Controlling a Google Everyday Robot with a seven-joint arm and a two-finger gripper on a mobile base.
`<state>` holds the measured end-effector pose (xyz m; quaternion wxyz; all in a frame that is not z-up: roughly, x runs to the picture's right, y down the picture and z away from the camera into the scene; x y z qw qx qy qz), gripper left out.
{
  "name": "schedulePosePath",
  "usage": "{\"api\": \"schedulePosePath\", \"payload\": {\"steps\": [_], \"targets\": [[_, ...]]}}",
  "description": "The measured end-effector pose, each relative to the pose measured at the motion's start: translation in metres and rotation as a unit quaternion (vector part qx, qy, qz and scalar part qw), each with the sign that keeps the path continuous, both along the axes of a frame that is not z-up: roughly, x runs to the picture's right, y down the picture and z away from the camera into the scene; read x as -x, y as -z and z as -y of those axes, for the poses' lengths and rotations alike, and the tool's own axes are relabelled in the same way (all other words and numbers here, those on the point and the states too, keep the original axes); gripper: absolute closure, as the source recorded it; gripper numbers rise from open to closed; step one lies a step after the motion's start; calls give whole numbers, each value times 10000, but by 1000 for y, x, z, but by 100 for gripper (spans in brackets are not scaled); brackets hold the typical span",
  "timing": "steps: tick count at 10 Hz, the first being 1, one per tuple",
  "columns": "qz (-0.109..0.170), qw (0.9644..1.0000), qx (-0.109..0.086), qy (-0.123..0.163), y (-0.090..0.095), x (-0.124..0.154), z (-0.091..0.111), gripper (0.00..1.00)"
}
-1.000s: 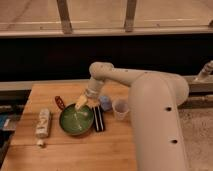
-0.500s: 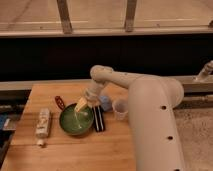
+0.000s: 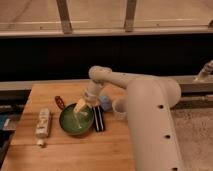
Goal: Pick up the ceramic bowl
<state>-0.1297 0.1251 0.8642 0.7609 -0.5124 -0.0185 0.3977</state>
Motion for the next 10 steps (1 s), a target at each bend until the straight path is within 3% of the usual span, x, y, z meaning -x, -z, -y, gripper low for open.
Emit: {"api": "schedulePosePath", "payload": {"steps": [3,8,10], "targets": [[-150,9994,-56,308,1,11,-3,20],[-227,9988,80,416,-10,5,-18,22],[-287,9984,95,475,-14,1,-22,40]]}}
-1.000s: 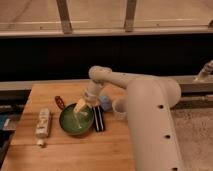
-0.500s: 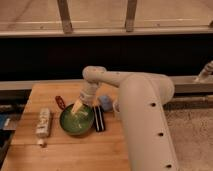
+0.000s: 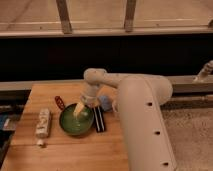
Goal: Pick up the ceramic bowl
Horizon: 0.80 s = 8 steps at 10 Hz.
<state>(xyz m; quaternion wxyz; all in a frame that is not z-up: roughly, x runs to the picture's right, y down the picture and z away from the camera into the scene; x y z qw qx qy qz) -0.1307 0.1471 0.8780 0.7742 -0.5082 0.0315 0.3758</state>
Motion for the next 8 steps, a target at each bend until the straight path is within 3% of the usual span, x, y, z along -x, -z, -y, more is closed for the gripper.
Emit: {"api": "schedulePosePath", "payload": {"steps": [6,8], "targets": [[38,9999,38,-109,2,-13,-4,96],[193,9994,-8,-270,6,-13,6,100]]}}
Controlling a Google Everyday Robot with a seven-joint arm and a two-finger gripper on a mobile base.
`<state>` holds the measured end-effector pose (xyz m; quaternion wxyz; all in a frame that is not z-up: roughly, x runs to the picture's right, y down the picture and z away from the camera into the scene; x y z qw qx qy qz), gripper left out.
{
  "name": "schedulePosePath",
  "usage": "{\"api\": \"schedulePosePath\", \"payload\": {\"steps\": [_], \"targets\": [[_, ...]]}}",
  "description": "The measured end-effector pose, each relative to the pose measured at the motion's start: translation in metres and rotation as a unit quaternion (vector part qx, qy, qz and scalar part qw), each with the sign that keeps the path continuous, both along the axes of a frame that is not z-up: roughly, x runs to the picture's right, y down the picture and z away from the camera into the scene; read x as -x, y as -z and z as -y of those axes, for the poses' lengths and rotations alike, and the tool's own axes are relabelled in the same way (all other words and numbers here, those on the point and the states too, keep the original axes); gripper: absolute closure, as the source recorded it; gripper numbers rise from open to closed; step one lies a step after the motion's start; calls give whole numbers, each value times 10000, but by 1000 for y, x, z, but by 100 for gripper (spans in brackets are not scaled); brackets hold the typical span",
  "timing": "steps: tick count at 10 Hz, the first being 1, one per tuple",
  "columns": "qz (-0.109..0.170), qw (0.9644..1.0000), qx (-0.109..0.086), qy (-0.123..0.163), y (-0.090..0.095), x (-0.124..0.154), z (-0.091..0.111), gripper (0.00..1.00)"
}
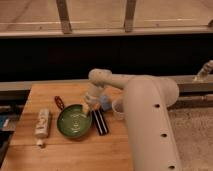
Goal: Pick up the ceramic bowl
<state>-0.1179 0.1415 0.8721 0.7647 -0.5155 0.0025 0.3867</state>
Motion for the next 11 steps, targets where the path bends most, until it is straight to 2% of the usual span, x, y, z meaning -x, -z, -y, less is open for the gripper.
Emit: {"api": "schedulePosePath", "payload": {"steps": [4,5,7,8,9,10,11], "targets": [[268,9991,-165,-272,9,7,29,100],[301,9987,-303,-284,18,10,45,100],[309,9975,-519,-376,33,6,65,100],[314,9961,-678,-459,44,0,77,100],[340,9933,-921,-607,59,-4,94,100],[357,9914,-1045,-704,67,-6,103,100],[345,9910,-1066,-728,68,-9,104,100]]}}
